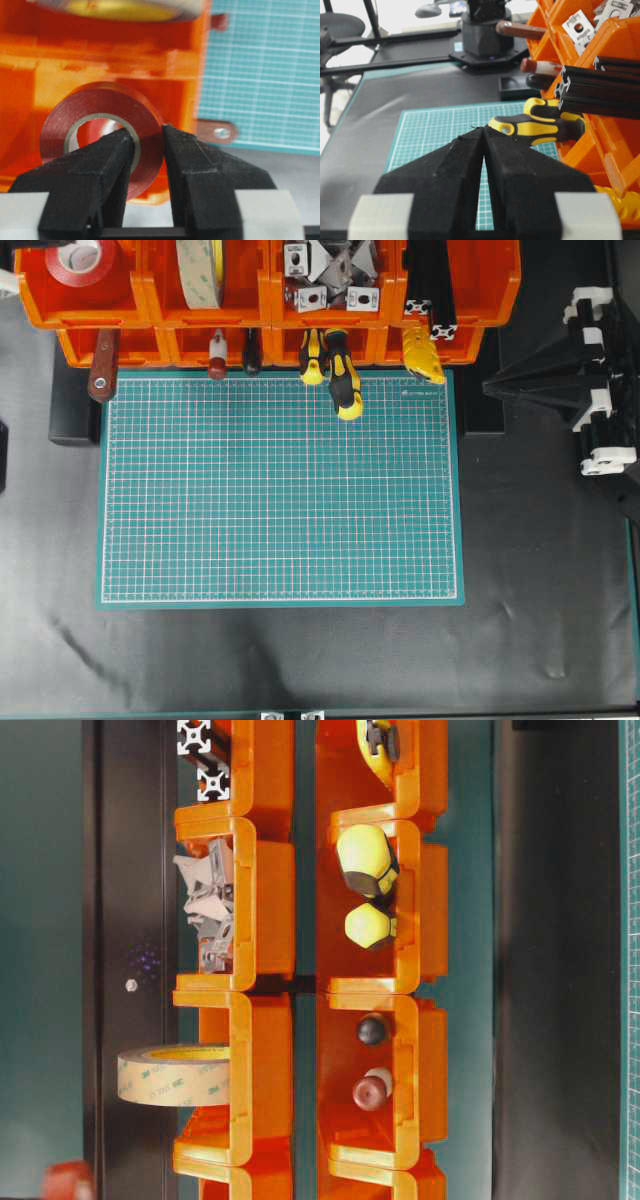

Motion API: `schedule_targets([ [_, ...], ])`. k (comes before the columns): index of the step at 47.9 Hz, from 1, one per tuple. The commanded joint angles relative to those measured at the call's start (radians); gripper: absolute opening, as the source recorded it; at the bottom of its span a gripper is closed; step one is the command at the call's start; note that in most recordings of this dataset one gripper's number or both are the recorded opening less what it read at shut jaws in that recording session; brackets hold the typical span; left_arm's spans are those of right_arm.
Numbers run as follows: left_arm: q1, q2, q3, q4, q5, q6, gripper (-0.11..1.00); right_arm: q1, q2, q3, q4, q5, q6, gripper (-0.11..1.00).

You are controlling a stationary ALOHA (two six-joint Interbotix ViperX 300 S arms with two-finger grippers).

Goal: Pick vinyl tape from container rack with left arm.
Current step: 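Close the left gripper and lift the red tape out of the bin, then carry the red tape over the mat and lower it with the left gripper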

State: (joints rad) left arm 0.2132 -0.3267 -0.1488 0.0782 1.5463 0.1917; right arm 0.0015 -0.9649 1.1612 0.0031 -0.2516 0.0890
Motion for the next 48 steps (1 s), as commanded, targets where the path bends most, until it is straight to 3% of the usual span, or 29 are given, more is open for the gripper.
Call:
schedule_targets([
  [1,-0.095,0.02,-0.098,0.0,0.003,-0.031,0.19,0.0,0.003,-0.011,0.002,-0.006,0.003,0.0],
  [8,-0.241,0.061,-0.11,-0.002,-0.089,-0.091,0.19,0.002,0.002,-0.011,0.002,-0.014,0.003,0.0],
  [12,-0.285,0.063,-0.086,0.0,-0.173,-0.11,0.19,0.0,-0.003,-0.012,0.002,-0.014,0.005,0.0],
  [26,-0.391,0.109,0.15,-0.002,-0.419,-0.15,0.19,0.005,-0.021,-0.015,0.002,-0.014,0.005,0.0],
  [37,-0.414,0.199,0.33,0.0,-0.641,-0.155,0.19,0.006,-0.023,-0.014,0.002,-0.015,0.005,0.0],
  [48,-0.402,0.236,0.457,0.0,-0.747,-0.147,0.19,0.009,-0.023,-0.012,0.002,-0.015,0.018,0.0],
])
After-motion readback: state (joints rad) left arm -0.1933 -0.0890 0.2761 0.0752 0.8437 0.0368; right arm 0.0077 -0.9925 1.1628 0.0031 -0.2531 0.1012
